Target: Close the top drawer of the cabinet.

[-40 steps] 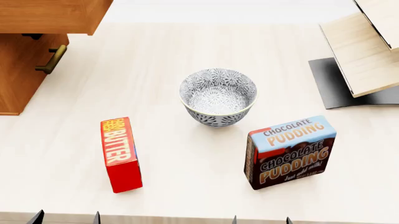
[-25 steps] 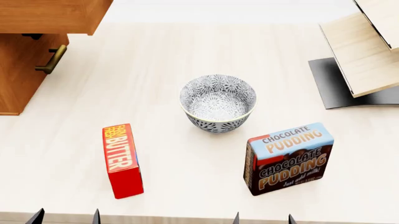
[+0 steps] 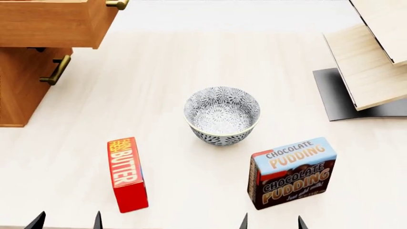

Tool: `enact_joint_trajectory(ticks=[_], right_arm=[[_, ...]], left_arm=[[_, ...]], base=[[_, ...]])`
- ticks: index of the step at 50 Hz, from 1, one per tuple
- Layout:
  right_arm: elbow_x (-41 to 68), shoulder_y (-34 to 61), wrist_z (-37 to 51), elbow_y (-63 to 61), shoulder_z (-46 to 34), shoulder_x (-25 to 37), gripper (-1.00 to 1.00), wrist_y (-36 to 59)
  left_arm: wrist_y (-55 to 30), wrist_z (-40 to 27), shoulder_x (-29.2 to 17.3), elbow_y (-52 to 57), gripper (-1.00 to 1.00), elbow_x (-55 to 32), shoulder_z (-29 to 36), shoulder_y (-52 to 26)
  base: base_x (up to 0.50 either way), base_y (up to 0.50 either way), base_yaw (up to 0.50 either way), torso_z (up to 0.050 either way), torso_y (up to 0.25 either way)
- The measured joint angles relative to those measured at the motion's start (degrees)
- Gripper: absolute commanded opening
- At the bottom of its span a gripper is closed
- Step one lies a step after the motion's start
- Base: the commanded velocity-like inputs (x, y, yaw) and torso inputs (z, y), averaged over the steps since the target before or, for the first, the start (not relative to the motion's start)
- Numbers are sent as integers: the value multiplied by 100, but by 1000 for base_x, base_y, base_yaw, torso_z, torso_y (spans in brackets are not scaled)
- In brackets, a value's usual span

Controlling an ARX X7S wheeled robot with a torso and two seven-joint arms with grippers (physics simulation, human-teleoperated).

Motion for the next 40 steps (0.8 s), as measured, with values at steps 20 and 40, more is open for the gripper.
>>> enact_joint_trajectory(ticks=[20,40], right_arm=[[98,86,168,50,-174,128,100,120],[205,114,292,41,-315,237,100,167]], left_arm=[[-29,-137,-141,15,100,-143,182,-20],[27,-266,-241,14,100,-267,303,-28]], base=[[0,0,0,46,0],[0,0,0,22,0]])
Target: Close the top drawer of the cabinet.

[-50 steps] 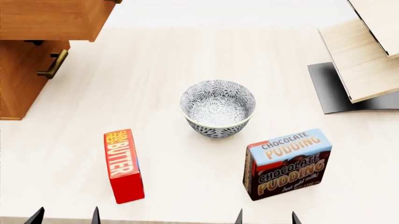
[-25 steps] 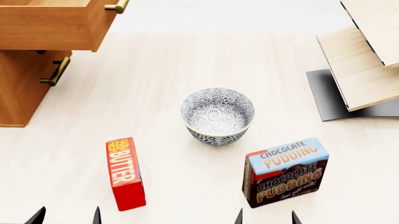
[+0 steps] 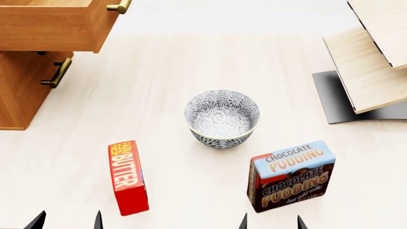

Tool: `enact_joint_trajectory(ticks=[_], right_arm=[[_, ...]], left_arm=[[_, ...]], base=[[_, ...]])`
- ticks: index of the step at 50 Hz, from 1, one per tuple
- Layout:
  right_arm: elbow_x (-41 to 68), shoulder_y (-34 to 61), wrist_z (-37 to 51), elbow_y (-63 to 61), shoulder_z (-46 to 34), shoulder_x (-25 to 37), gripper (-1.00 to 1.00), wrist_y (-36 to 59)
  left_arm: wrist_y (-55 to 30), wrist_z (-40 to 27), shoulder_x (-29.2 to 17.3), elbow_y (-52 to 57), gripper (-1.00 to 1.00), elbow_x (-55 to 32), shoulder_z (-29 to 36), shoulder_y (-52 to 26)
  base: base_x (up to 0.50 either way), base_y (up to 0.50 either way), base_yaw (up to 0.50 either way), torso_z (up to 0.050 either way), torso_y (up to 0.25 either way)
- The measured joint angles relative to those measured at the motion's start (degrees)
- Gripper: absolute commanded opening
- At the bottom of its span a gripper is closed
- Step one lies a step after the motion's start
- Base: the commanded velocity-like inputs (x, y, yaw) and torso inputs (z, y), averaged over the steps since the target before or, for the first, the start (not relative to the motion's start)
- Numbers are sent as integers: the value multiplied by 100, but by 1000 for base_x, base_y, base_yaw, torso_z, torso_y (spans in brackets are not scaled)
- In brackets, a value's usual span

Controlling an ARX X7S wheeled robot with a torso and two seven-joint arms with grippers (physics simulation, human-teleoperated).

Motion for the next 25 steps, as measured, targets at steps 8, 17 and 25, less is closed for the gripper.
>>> enact_joint_trajectory(ticks=[8,17,25], right_arm=[[36,-1,39,-8,-51,38,100,-2],[63,-11,87,-48,-107,80,100,-2],[113,24,179,-238,-108,114,100,212]], left_arm=[[7,-50,-28,-11,100,-54,35,-10],[-18,-112,-62,-6,100,-97,78,-26],[-323,-206,-91,94,100,-163,113,-101]], base=[[0,0,0,0,0],[0,0,0,0,0],[0,0,0,0,0]])
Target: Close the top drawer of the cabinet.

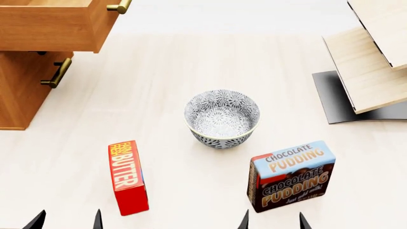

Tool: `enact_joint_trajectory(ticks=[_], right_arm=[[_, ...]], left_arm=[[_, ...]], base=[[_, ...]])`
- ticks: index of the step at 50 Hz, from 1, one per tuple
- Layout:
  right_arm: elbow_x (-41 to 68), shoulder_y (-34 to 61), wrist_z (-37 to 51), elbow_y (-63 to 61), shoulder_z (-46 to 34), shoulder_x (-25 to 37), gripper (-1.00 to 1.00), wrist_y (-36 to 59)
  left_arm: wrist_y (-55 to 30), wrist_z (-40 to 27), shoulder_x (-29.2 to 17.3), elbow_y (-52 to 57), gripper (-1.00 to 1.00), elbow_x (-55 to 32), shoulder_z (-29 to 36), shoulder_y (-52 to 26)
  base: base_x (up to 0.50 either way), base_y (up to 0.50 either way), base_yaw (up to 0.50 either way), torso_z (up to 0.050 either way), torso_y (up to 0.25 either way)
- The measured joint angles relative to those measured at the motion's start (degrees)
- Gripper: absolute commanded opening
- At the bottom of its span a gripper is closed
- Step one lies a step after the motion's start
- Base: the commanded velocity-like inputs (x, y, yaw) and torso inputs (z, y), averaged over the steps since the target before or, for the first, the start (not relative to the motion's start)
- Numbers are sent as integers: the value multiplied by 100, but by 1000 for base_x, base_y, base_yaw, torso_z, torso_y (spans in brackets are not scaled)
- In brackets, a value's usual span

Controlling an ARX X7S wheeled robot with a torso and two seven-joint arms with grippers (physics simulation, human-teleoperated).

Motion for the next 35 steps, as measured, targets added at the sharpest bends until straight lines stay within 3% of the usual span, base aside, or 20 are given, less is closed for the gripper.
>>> enact_joint_trajectory(ticks=[20,35], right_arm=[[66,13,352,-1025,43,128,100,898],[80,13,573,-1595,55,202,100,1363]], left_arm=[[-1301,-441,-156,1087,100,-162,16,-136],[-1817,-678,-329,1932,100,-230,10,-9]], base=[[0,0,0,0,0],[0,0,0,0,0]])
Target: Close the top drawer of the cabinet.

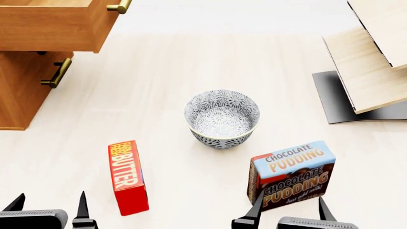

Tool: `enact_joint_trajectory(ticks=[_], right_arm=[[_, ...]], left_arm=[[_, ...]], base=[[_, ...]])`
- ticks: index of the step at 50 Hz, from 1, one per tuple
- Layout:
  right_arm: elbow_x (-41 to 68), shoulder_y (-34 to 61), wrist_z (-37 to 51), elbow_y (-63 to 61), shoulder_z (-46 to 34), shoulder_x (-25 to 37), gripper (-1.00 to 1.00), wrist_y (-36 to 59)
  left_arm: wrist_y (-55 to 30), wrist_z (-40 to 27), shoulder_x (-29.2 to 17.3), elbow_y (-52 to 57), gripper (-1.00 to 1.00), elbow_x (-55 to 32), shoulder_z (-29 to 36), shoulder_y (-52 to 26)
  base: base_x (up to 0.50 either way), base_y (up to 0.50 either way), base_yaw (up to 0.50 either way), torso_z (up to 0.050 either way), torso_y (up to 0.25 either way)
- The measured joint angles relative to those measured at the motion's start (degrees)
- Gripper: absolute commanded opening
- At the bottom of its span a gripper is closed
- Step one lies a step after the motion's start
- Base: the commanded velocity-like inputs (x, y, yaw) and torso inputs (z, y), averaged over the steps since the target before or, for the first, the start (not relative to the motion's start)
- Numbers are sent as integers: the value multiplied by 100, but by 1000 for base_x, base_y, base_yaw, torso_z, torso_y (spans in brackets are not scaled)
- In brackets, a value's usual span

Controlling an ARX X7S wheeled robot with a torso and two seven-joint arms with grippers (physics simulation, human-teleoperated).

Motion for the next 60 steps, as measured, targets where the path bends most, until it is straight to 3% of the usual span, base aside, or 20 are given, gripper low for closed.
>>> enact_joint_trajectory(ticks=[30,52,60], right_arm=[[50,-11,323,-762,122,164,100,390],[40,21,475,-750,110,221,100,313],[18,52,515,-685,82,240,100,273]], left_arm=[[-401,-355,-214,928,100,-158,-228,88],[-184,-402,-252,820,100,-241,-342,39],[-158,-409,-263,787,100,-263,-324,20]], base=[[0,0,0,0,0],[0,-453,0,0,0],[0,-39,0,0,0]])
